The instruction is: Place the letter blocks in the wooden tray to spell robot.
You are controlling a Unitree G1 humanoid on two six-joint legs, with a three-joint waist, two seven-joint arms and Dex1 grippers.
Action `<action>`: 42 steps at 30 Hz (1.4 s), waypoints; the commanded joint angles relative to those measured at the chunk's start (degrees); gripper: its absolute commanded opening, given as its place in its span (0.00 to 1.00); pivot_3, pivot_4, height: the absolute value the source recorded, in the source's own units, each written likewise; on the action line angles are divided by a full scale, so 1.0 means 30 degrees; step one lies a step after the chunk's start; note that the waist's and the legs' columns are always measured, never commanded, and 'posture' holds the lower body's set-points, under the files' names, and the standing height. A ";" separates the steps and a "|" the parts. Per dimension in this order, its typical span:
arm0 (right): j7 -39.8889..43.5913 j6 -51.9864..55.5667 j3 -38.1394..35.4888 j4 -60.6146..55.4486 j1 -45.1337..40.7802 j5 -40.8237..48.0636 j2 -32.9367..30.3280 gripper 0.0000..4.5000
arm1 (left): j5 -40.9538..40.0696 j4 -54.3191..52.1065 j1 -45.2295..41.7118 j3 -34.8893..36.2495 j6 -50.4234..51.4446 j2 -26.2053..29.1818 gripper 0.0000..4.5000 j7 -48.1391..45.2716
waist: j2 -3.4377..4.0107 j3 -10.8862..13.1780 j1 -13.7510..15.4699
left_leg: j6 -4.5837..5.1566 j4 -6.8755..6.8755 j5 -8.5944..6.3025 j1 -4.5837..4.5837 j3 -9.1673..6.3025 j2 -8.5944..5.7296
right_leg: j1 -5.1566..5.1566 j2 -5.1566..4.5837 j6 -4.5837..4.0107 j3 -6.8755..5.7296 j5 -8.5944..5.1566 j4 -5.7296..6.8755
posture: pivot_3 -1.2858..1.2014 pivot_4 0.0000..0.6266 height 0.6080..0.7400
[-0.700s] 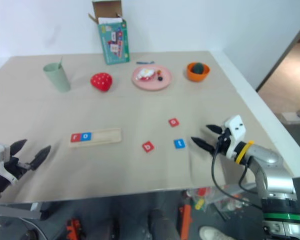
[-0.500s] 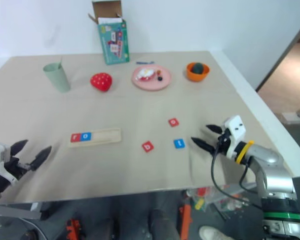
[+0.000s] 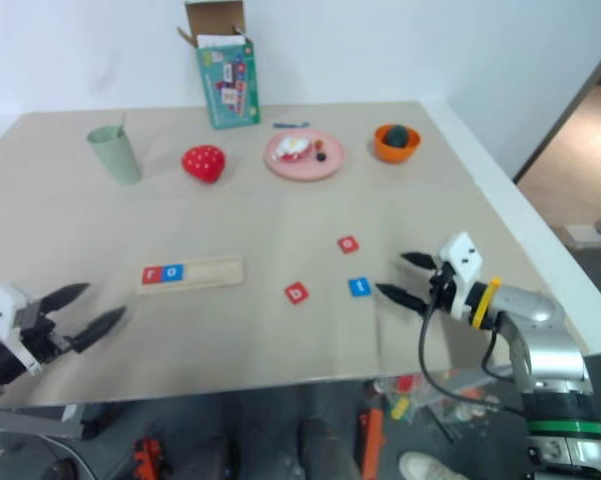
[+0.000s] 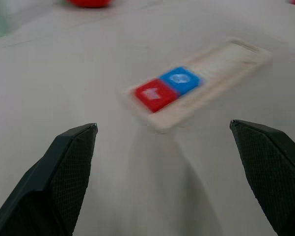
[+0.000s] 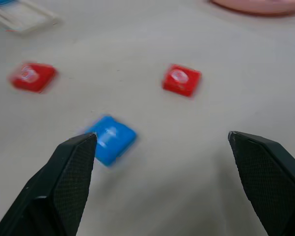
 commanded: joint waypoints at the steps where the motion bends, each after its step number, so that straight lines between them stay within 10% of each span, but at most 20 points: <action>1: 0.1161 0.1234 0.0752 -0.2249 -0.1381 0.1172 -0.0355 0.98 | -0.0043 -0.1681 -0.1815 -0.1915 0.1025 0.1568 1.00 -0.1202 | 0.0003 0.0002 0.0000 | 0.0000 0.0006 0.0000 0.0003 -0.0003 0.0000 | 0.0005 0.0001 0.0012 -0.0001 0.0008 0.0002 | 0.52 0.24 1.00; 14: 0.3306 -0.0659 0.5316 -0.2689 -0.4451 0.0039 0.2143 0.98 | 0.3312 0.2819 -1.1457 -0.9838 0.3194 0.2525 1.00 -0.4244 | 0.0011 0.0006 -0.0003 | 0.0016 0.0006 -0.0014 -0.0083 -0.0050 0.0006 | -0.0046 0.0024 0.0014 -0.0036 0.0001 -0.0002 | 0.52 0.24 1.00; 37: 0.1626 -0.2164 0.5314 -0.2253 -0.4387 -0.1243 0.3448 0.98 | 0.6868 0.8455 -1.5367 -1.2917 0.2514 0.1617 1.00 -0.7656 | 0.0016 0.0009 0.0056 | 0.0016 0.0094 -0.0013 -0.0119 -0.0143 -0.0005 | -0.0027 0.0015 -0.0005 -0.0130 0.0003 0.0038 | 0.52 0.24 1.00; 42: 0.1442 -0.2450 0.5202 -0.2177 -0.4111 -0.1268 0.3332 1.00 | 0.7714 0.9949 -1.6150 -1.3234 0.2290 0.1360 0.66 -0.7754 | 0.0017 0.0008 0.0035 | 0.0017 0.0140 -0.0013 -0.0114 -0.0141 -0.0005 | -0.0015 0.0017 -0.0008 -0.0128 0.0008 0.0056 | 0.52 0.24 1.00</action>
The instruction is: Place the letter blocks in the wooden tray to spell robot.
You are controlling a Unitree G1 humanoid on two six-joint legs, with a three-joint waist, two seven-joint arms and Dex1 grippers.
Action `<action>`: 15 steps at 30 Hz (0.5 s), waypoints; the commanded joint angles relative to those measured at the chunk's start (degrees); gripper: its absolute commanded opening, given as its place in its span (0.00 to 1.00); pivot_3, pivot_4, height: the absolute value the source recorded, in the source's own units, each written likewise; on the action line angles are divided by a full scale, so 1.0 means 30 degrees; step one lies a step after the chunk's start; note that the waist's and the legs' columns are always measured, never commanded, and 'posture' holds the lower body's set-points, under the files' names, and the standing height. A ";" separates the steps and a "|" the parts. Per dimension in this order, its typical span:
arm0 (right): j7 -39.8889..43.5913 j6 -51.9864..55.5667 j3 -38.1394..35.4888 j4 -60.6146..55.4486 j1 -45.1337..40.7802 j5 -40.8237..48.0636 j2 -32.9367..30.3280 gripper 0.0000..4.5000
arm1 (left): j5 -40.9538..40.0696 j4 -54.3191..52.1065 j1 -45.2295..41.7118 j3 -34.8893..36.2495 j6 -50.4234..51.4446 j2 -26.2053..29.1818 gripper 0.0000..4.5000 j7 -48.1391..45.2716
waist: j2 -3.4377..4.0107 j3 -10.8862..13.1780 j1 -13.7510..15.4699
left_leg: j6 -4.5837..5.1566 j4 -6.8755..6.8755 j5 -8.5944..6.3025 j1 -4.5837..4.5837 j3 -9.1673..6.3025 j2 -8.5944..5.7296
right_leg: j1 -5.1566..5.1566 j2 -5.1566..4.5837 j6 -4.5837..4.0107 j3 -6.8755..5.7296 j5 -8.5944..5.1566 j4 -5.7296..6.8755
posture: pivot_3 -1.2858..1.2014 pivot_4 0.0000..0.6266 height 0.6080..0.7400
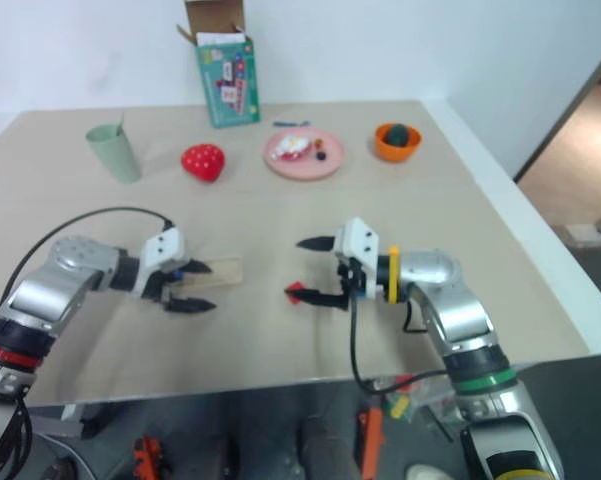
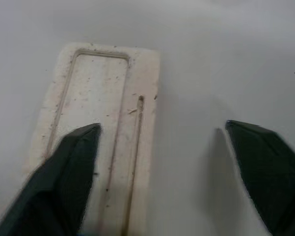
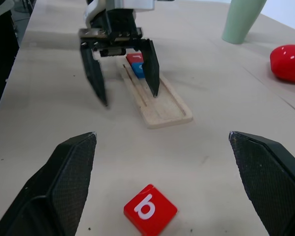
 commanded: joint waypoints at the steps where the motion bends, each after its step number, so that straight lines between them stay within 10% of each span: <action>1: -0.0105 -0.0486 -0.0604 -0.0519 0.0088 0.0089 -0.0161 1.00 | 0.0918 0.0892 -0.0328 -0.0564 -0.0185 0.0007 0.56 -0.0246 | 0.0000 0.0000 -0.0002 | 0.0000 0.0016 0.0000 0.0004 -0.0005 0.0002 | 0.0009 0.0005 -0.0002 -0.0006 0.0004 0.0001 | 0.52 0.24 1.00; 7: -0.0202 -0.0726 -0.0649 -0.0335 0.0162 0.0109 -0.0149 1.00 | 0.1703 0.0770 -0.0675 -0.1171 -0.0847 -0.0210 0.13 -0.0661 | 0.0008 -0.0005 -0.0006 | 0.0000 0.0023 0.0000 0.0010 -0.0007 0.0002 | 0.0015 0.0005 -0.0001 -0.0005 0.0004 0.0011 | 0.52 0.24 1.00; 15: -0.0442 -0.1222 -0.0628 0.0261 -0.0129 -0.0055 -0.0027 1.00 | 0.2404 -0.0434 -0.1118 -0.1493 -0.1314 -0.0891 0.10 -0.0791 | 0.0011 -0.0007 0.0099 | 0.0001 0.0057 0.0000 0.0007 -0.0010 -0.0010 | 0.0036 -0.0011 0.0009 -0.0007 0.0004 0.0010 | 0.52 0.24 1.00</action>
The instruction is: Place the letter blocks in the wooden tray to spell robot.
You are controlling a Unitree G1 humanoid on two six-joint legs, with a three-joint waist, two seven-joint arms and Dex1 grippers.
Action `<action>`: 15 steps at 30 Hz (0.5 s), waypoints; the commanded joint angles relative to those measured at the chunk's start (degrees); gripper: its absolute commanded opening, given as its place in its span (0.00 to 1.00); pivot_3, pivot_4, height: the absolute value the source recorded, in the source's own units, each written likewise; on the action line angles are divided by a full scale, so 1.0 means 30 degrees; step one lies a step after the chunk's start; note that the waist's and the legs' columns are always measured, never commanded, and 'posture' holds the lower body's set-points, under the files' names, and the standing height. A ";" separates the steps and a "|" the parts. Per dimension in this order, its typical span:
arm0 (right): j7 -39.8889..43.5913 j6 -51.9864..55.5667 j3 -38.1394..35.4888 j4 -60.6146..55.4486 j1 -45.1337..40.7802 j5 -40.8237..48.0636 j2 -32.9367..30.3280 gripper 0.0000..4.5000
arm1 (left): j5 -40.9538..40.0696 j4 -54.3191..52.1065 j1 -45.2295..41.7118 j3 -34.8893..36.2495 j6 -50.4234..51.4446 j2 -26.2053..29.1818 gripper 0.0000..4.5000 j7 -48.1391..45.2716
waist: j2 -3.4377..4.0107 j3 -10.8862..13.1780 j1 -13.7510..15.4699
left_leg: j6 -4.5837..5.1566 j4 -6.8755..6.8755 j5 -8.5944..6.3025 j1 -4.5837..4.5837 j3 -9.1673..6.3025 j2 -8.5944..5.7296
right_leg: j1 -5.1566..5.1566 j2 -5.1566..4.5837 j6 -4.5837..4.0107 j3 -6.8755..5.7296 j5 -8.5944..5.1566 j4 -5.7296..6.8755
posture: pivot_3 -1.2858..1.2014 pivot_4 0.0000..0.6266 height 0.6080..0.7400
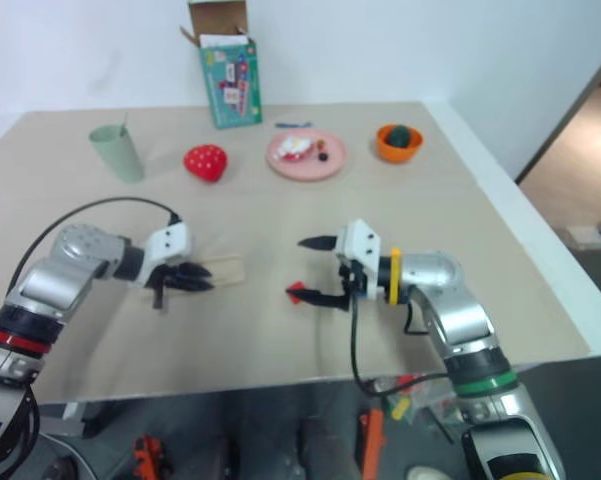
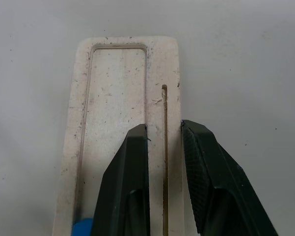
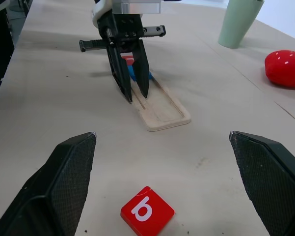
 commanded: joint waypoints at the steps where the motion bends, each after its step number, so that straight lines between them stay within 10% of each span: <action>1: -0.0105 -0.0589 -0.0615 0.0058 -0.0353 -0.0004 0.0013 1.00 | 0.0508 -0.1571 -0.0256 -0.0980 0.0140 -0.0469 0.10 -0.0351 | 0.0000 0.0000 0.0068 | 0.0000 0.0006 0.0000 -0.0002 -0.0004 -0.0006 | 0.0007 -0.0008 0.0007 -0.0003 -0.0003 -0.0003 | 0.52 0.24 1.00; 15: -0.0016 -0.1448 -0.0537 0.1531 -0.1138 -0.0364 0.0189 1.00 | 0.2183 -0.3802 -0.2551 -0.3537 0.4028 -0.3553 0.10 0.1044 | 0.0010 0.0007 0.0014 | 0.0026 0.0094 -0.0014 -0.0119 -0.0037 -0.0013 | -0.0045 -0.0001 0.0042 -0.0010 0.0036 -0.0002 | 0.52 0.24 1.00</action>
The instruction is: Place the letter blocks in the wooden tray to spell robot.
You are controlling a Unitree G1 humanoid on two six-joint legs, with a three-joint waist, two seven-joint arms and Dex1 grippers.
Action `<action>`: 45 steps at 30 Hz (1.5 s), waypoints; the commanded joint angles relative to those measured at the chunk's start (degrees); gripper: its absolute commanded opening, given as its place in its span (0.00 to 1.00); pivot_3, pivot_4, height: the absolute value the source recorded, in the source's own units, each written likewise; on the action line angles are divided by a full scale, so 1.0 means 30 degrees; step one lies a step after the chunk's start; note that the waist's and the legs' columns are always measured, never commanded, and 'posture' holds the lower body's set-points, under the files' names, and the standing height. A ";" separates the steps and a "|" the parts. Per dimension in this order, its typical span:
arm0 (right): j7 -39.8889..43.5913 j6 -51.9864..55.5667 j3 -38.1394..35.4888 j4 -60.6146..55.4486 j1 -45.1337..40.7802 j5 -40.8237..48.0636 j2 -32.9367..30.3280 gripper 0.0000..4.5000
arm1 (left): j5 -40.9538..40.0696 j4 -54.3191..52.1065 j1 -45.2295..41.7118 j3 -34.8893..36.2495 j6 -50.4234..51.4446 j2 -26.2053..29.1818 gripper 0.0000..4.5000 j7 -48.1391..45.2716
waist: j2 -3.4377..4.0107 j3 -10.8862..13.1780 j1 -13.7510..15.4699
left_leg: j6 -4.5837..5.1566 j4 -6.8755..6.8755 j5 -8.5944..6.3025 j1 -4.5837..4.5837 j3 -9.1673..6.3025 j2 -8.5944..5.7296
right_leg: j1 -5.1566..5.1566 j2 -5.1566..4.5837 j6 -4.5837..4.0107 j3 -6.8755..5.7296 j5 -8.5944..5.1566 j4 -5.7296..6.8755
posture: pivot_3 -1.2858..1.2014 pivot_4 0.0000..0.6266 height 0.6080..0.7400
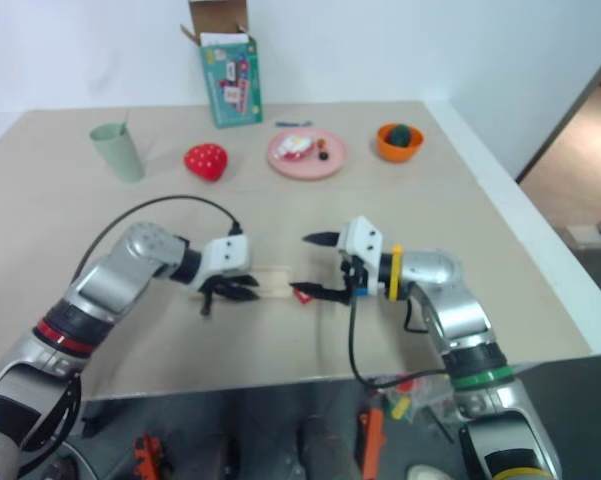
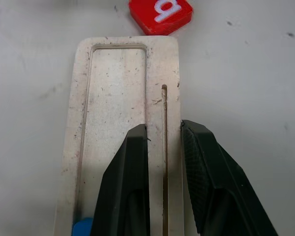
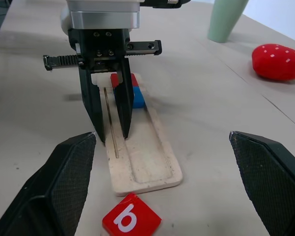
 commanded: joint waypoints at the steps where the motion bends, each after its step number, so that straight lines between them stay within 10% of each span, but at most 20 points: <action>1: 0.0091 -0.0486 -0.0528 -0.0050 -0.0533 0.0054 0.0003 1.00 | 0.0343 -0.0439 -0.0711 -0.0320 0.0503 -0.0343 0.10 0.0229 | 0.0001 0.0001 -0.0005 | 0.0000 0.0000 0.0000 0.0001 0.0001 0.0000 | 0.0001 0.0000 0.0000 0.0001 0.0000 0.0000 | 0.52 0.24 1.00; 14: 0.0657 -0.0533 -0.0628 0.0510 -0.0342 -0.0049 -0.0642 1.00 | 0.0174 -0.0683 -0.0656 -0.0386 0.1435 -0.0498 0.10 0.0390 | 0.0003 0.0002 0.0001 | 0.0001 0.0005 0.0000 -0.0005 -0.0002 -0.0005 | 0.0002 -0.0007 0.0003 0.0001 -0.0001 -0.0002 | 0.52 0.24 1.00; 25: 0.2485 -0.0618 -0.0141 0.1822 -0.0664 -0.0436 -0.1662 1.00 | -0.2560 -0.3183 -0.0271 0.2473 0.2999 0.0239 1.00 0.0393 | 0.0023 0.0014 -0.0016 | 0.0001 0.0004 -0.0001 -0.0003 -0.0002 -0.0002 | 0.0000 -0.0005 0.0001 0.0003 0.0000 0.0000 | 0.52 0.24 1.00; 33: 0.2809 -0.1556 0.0798 0.4409 -0.1343 -0.1998 -0.0983 1.00 | -0.9021 -0.7702 0.4234 0.7684 0.5339 0.1206 1.00 0.0197 | 0.0061 0.0031 -0.0116 | 0.0023 -0.0001 -0.0014 0.0006 0.0003 0.0021 | -0.0006 -0.0003 -0.0005 0.0001 -0.0008 0.0002 | 0.52 0.24 1.00; 40: 0.3054 -0.2414 0.1300 0.5398 -0.1275 -0.2817 -0.0727 1.00 | -0.8294 -0.9557 0.8420 0.9155 0.0905 -0.0241 1.00 0.3854 | 0.0063 0.0032 -0.0009 | 0.0018 0.0038 -0.0010 0.0001 -0.0001 -0.0002 | 0.0019 -0.0053 0.0014 -0.0011 0.0011 -0.0005 | 0.52 0.24 1.00; 45: 0.3010 -0.2188 0.1488 0.5435 -0.1087 -0.3120 -0.0705 0.60 | -0.7706 -1.0198 1.0349 0.9013 -0.0421 -0.0027 1.00 0.5213 | 0.0063 0.0032 -0.0012 | 0.0019 0.0037 -0.0010 0.0013 0.0013 -0.0001 | 0.0023 -0.0050 0.0010 0.0007 0.0025 -0.0008 | 0.52 0.24 1.00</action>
